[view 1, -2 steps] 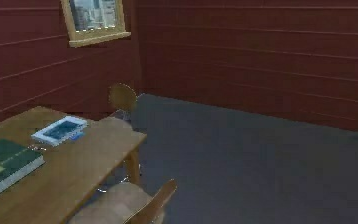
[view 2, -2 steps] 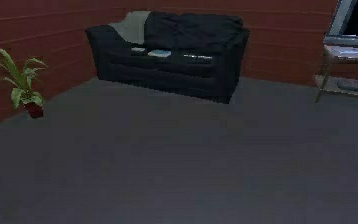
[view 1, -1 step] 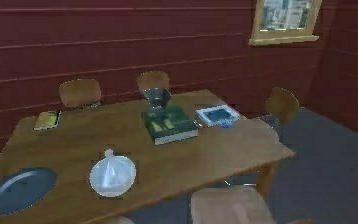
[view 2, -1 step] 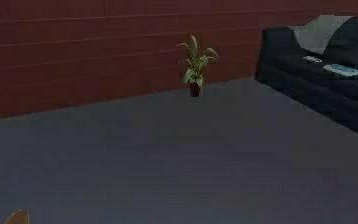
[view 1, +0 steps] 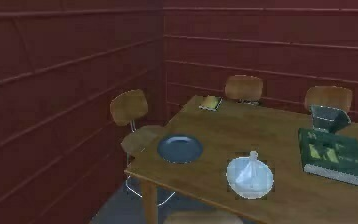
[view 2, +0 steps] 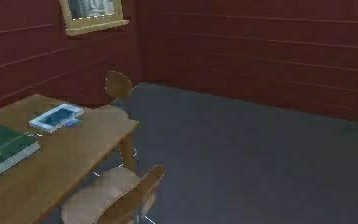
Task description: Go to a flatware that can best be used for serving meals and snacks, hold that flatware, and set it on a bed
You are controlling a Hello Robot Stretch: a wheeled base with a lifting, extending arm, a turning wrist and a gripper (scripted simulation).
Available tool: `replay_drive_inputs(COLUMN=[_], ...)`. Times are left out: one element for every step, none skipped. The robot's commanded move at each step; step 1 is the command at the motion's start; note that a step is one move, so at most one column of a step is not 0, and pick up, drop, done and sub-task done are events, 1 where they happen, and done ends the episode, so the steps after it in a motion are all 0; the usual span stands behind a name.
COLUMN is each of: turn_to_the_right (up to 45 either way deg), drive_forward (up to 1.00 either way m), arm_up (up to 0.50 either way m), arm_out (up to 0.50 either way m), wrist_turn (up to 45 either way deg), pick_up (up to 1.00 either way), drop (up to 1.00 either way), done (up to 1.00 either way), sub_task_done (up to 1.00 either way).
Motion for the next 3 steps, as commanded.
replay_drive_inputs(turn_to_the_right=[-45.0, -39.0, 0.0], drive_forward=[0.0, 0.0, 0.0], arm_up=[0.0, 0.0, 0.5], arm_out=[0.0, 0.0, 0.0], wrist_turn=[0.0, 0.0, 0.0], pick_up=[0.0, 0.0, 0.0], drop=[0.0, 0.0, 0.0], done=[0.0, 0.0, 0.0], sub_task_done=[0.0, 0.0, 0.0])
